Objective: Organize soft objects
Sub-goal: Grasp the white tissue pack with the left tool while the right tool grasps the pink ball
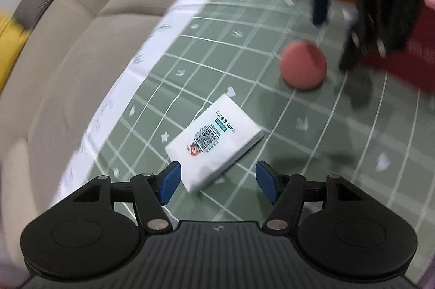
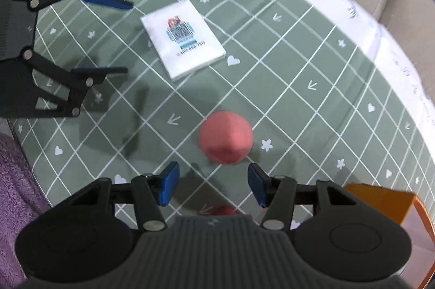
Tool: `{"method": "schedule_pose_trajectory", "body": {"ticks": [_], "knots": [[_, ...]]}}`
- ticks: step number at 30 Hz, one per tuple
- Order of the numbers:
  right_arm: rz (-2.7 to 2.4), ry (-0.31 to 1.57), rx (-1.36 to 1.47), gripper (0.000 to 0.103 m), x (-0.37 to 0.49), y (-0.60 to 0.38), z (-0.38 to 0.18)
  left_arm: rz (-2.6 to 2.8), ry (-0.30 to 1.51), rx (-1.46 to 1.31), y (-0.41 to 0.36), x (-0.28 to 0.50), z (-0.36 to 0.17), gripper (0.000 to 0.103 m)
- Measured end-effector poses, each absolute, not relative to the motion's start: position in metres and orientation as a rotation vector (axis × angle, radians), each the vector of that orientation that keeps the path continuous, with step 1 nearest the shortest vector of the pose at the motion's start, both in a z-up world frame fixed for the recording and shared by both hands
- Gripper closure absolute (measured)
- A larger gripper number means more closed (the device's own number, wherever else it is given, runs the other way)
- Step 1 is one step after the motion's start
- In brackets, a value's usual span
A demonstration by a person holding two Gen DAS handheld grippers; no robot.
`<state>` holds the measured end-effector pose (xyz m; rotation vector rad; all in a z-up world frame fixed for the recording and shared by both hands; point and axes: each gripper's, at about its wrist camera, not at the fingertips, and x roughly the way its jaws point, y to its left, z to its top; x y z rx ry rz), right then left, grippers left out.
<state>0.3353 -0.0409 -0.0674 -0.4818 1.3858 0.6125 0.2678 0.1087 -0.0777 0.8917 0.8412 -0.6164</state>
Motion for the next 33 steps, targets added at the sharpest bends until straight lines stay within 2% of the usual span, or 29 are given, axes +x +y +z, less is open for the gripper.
{"method": "schedule_pose_trajectory", "body": {"ticks": [4,9,12,14,17,20,21,22,25,26,31,33], "knots": [[0.634,1.453,-0.474,0.047,0.353,-0.039,-0.078,-0.717,0.798,1.104,0.099,0.275,-0.094,0.025],[0.654,1.489,-0.499,0.049,0.363,-0.032,-0.088,-0.792,0.802,1.230,0.091,0.295,-0.105,0.017],[0.662,1.512,-0.495,0.050,0.367,-0.030,-0.094,-0.849,0.791,1.316,0.087,0.302,-0.110,0.016],[0.659,1.512,-0.503,0.050,0.370,-0.029,-0.096,-0.898,0.806,1.363,0.085,0.308,-0.118,0.008],[0.651,1.506,-0.503,0.054,0.373,-0.030,-0.098,-0.922,0.840,1.390,0.076,0.323,-0.121,0.008],[0.642,1.509,-0.485,0.057,0.374,-0.032,-0.100,-0.921,0.932,1.316,0.070,0.339,-0.120,0.013],[0.641,1.510,-0.478,0.057,0.374,-0.034,-0.100,-0.920,0.954,1.287,0.070,0.343,-0.119,0.022],[0.642,1.508,-0.475,0.058,0.373,-0.034,-0.101,-0.916,0.976,1.258,0.071,0.346,-0.119,0.044],[0.642,1.499,-0.473,0.059,0.374,-0.038,-0.099,-0.880,1.016,1.165,0.074,0.350,-0.115,0.071],[0.641,1.494,-0.473,0.060,0.373,-0.038,-0.098,-0.852,1.008,1.174,0.073,0.348,-0.115,0.073],[0.630,1.482,-0.457,0.061,0.367,-0.041,-0.094,-0.797,1.018,1.052,0.084,0.340,-0.112,0.103],[0.639,1.489,-0.430,0.061,0.363,-0.040,-0.092,-0.777,1.007,1.019,0.087,0.332,-0.107,0.103]]}}
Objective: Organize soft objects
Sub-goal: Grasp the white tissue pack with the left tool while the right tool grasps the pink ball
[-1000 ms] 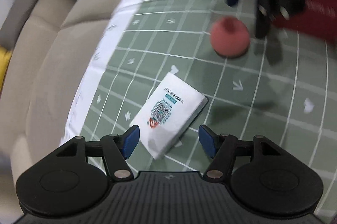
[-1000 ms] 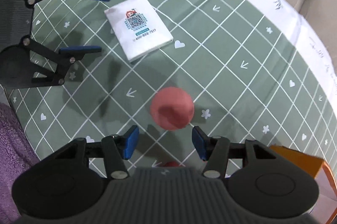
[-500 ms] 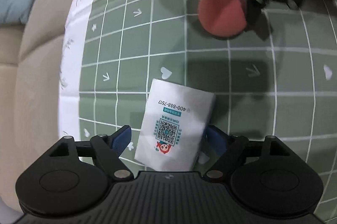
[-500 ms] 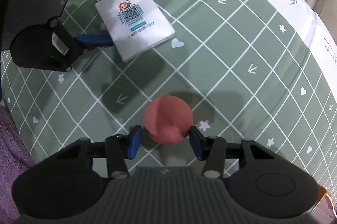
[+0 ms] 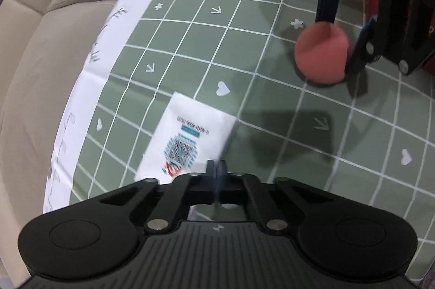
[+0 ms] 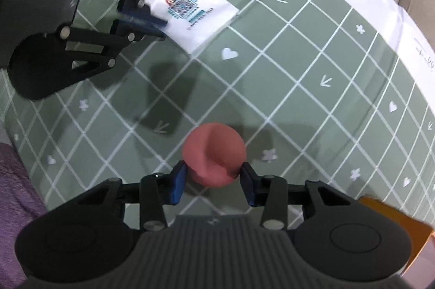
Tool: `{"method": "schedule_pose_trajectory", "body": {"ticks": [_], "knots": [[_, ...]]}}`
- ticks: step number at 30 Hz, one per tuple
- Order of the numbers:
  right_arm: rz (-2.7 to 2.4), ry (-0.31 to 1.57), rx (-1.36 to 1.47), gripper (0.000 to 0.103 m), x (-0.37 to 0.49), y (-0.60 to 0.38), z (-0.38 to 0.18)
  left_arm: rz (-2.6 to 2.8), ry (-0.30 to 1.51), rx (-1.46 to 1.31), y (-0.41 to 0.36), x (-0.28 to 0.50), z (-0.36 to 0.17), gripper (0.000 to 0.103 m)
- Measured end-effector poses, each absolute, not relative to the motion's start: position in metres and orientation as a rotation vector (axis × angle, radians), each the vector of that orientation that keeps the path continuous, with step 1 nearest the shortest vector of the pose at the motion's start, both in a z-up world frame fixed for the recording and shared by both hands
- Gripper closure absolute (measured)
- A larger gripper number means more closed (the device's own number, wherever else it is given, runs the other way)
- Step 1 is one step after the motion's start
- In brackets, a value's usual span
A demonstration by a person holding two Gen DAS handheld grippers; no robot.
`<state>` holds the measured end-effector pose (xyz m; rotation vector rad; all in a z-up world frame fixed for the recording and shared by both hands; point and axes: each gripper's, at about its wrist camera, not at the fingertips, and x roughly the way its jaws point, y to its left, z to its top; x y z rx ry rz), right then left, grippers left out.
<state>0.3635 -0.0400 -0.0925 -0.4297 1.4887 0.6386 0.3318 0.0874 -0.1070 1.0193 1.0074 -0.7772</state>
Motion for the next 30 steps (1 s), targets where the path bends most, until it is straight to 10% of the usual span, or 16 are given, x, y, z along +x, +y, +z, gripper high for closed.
{"method": "schedule_pose_trajectory", "body": {"ticks": [5,9,30], "knots": [[0.661,1.464,-0.444,0.061,0.354,-0.029,-0.085,-0.736,0.985,0.958,0.099,0.312,-0.097,0.095],[0.656,1.440,-0.448,0.061,0.361,-0.020,-0.081,-0.755,0.888,0.951,0.108,0.312,-0.086,0.022],[0.708,1.429,-0.386,0.060,0.394,-0.023,-0.091,-1.004,1.080,1.005,0.093,0.406,-0.123,0.005]]}}
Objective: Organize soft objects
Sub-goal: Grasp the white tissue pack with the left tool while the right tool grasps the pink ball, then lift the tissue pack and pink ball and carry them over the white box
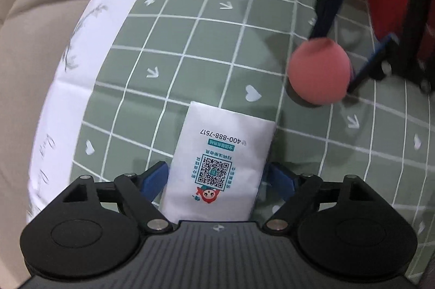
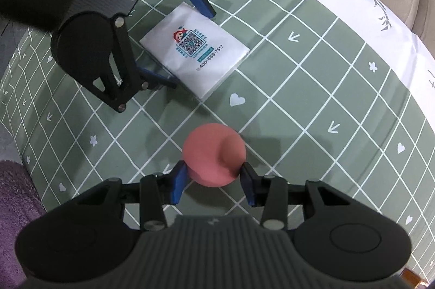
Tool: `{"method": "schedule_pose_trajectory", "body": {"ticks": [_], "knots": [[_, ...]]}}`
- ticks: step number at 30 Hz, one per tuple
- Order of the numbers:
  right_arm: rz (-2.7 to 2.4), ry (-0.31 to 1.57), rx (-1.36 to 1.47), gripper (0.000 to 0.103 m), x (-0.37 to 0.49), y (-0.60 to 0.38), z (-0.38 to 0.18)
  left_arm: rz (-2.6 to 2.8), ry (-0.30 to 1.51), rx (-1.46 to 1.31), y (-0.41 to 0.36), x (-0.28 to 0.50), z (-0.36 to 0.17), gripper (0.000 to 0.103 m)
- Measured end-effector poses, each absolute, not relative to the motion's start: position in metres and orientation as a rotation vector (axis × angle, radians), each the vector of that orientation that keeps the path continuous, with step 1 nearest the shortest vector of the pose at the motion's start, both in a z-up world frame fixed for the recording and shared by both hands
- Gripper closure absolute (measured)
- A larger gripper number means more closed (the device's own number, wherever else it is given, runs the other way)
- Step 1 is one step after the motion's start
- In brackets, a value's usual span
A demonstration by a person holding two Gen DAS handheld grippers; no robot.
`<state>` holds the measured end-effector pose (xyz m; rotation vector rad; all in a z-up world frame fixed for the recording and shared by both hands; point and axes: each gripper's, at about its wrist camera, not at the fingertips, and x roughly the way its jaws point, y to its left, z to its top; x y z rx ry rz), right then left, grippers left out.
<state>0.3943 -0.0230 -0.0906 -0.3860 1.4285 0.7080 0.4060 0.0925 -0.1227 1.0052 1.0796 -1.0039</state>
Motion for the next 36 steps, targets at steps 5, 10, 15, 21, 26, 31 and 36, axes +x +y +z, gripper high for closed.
{"method": "schedule_pose_trajectory", "body": {"ticks": [5,10,15,21,26,31,36], "knots": [[0.697,1.434,-0.374,0.060,0.392,-0.024,-0.093,-0.930,1.159,0.855,0.101,0.413,-0.122,0.019],[0.685,1.428,-0.333,0.060,0.384,-0.029,-0.088,-0.752,1.178,0.706,0.110,0.401,-0.122,0.030],[0.682,1.426,-0.298,0.060,0.370,-0.028,-0.085,-0.629,1.143,0.614,0.114,0.378,-0.113,0.073],[0.673,1.427,-0.256,0.061,0.350,-0.023,-0.082,-0.558,1.101,0.531,0.118,0.350,-0.096,0.089],[0.673,1.406,-0.177,0.061,0.329,-0.023,-0.072,-0.539,1.044,0.451,0.124,0.321,-0.069,0.095],[0.659,1.345,-0.110,0.061,0.297,-0.023,-0.062,-0.495,1.019,0.351,0.128,0.277,-0.047,0.096],[0.648,1.312,-0.089,0.062,0.262,-0.025,-0.061,-0.453,1.011,0.235,0.130,0.223,-0.035,0.096]]}}
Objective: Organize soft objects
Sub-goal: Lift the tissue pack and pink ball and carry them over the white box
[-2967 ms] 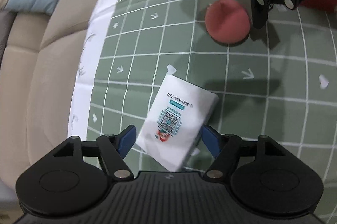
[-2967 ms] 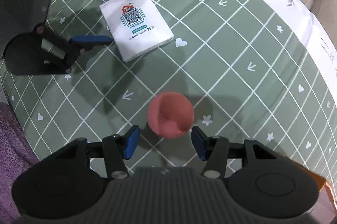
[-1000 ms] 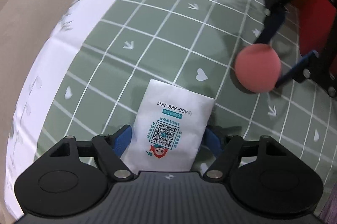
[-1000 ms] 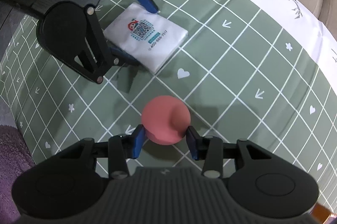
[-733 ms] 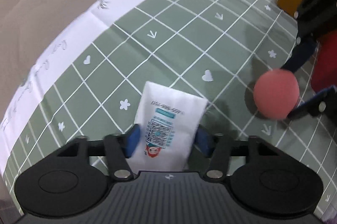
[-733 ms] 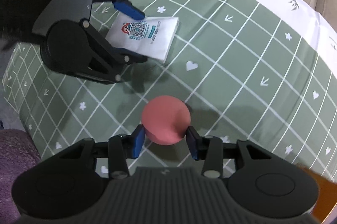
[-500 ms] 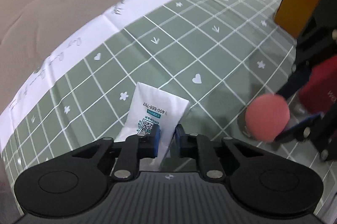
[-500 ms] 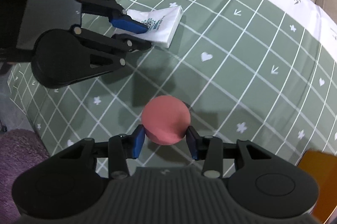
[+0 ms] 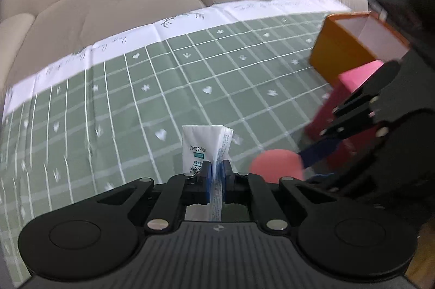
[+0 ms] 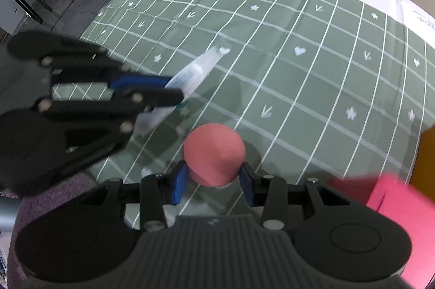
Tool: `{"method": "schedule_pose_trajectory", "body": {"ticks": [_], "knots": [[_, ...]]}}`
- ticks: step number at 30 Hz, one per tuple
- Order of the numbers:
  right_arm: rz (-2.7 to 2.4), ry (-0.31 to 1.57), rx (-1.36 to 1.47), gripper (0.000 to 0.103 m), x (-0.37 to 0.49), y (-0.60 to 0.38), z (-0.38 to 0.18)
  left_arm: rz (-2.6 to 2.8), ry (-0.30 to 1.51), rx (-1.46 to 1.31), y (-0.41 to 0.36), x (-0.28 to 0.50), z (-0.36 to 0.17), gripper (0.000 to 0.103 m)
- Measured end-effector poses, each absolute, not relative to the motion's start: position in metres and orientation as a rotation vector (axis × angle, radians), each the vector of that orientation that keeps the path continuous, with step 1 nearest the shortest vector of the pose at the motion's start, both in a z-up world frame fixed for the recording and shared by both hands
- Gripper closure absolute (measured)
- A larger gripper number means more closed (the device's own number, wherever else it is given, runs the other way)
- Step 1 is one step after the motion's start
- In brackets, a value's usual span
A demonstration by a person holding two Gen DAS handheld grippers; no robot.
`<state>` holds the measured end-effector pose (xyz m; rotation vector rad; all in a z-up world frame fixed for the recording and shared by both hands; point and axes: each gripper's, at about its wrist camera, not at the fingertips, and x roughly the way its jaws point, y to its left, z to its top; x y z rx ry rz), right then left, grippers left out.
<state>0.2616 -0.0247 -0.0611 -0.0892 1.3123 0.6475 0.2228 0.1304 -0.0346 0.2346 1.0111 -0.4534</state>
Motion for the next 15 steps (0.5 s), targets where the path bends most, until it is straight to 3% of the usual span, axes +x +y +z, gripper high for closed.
{"method": "schedule_pose_trajectory", "body": {"ticks": [15], "knots": [[0.600,1.150,-0.117,0.062,0.155,-0.055,-0.030,-0.339,0.913,-0.168,0.139,0.097,-0.011,0.096]]}}
